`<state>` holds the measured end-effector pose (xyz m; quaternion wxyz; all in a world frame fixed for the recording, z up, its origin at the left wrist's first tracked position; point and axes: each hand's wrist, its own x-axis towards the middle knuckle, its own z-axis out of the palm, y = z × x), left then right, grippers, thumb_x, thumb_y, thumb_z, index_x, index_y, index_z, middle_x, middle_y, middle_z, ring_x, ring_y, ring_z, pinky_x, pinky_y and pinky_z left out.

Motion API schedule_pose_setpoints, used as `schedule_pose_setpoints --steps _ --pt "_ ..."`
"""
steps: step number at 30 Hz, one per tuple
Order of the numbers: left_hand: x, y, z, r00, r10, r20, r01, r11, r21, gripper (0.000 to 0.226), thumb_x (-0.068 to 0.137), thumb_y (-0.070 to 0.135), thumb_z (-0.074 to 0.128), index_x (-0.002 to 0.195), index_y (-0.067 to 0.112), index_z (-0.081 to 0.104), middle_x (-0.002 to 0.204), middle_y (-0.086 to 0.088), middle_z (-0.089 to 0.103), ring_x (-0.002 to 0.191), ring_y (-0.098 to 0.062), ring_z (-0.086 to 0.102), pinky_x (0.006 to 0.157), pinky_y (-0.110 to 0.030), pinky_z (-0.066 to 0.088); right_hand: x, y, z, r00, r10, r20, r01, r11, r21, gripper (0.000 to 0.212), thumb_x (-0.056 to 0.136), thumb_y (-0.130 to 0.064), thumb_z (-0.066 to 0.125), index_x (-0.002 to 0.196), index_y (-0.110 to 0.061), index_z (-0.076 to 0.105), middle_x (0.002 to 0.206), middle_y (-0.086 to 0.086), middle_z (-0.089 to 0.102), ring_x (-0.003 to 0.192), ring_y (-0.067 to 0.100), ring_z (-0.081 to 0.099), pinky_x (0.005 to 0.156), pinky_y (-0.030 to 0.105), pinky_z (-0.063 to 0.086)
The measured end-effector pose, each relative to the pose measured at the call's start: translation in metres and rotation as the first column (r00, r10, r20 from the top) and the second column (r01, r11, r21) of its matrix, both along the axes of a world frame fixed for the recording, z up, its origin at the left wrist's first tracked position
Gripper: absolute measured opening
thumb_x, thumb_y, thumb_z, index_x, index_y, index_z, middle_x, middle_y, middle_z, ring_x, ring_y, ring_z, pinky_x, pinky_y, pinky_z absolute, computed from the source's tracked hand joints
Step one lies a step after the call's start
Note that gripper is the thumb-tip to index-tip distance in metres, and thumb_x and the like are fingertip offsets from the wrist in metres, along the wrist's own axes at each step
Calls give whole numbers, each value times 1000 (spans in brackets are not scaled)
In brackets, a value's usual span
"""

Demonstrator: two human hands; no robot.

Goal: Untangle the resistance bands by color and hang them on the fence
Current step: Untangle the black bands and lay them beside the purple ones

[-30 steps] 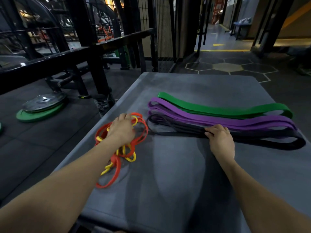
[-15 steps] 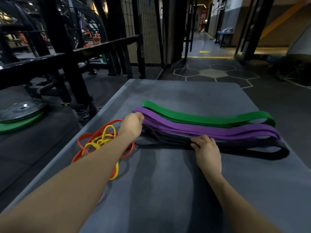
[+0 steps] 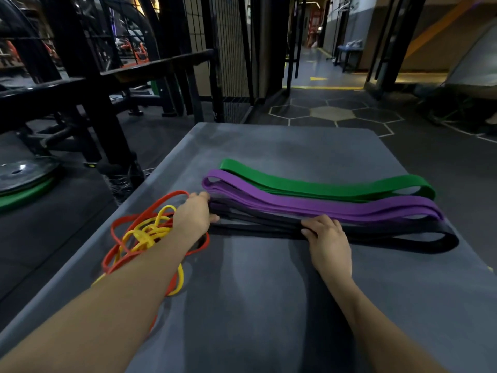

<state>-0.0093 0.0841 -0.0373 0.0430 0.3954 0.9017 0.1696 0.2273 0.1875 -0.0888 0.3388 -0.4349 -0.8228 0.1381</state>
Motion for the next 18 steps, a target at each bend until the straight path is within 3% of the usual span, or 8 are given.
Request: schedule_pose_setpoints --steps 3,7,9,12,15,18 --pt "-4 2 -4 999 -26 -40 25 999 -24 40 85 20 64 123 21 52 121 -13 53 112 -36 55 87 -42 44 0 0 -1 1000 0 0 0 1000 8 19 87 -13 62 104 -10 70 99 4 65 90 27 51 71 32 39" --pt "-1 5 -4 975 -70 -212 69 998 -10 20 89 20 56 108 14 58 112 -12 53 103 -35 56 72 -40 42 -1 1 -2 1000 -4 -7 4 1000 21 19 87 -13 62 104 -10 70 98 3 65 89 26 51 69 29 35" --pt "4 4 1 928 -91 -361 94 996 -10 20 92 20 51 109 11 56 111 -11 52 104 -33 54 71 -41 42 -1 1 -2 1000 -3 -3 3 1000 23 19 87 -14 62 103 -10 70 98 3 65 89 26 51 69 29 35" --pt "7 0 15 785 -93 -612 129 992 15 20 91 15 51 111 11 52 112 -9 54 108 -29 53 80 -37 42 -1 3 -2 1000 -4 -6 4 1000 24 18 86 -13 63 102 -10 71 98 4 65 88 27 51 71 31 38" --pt "6 -5 23 772 -163 -614 157 985 -65 23 92 13 50 115 12 47 111 -9 53 107 -27 52 79 -35 44 0 2 -3 1000 0 1 0 999 38 18 86 -12 63 101 -9 71 98 5 66 88 28 52 72 33 38" --pt "4 -17 20 759 -228 -610 210 972 -102 32 86 11 58 116 18 47 99 -7 58 96 -28 58 63 -37 45 0 1 -2 1000 7 2 -7 999 52 17 86 -10 63 101 -8 71 97 7 66 86 29 53 71 33 39"
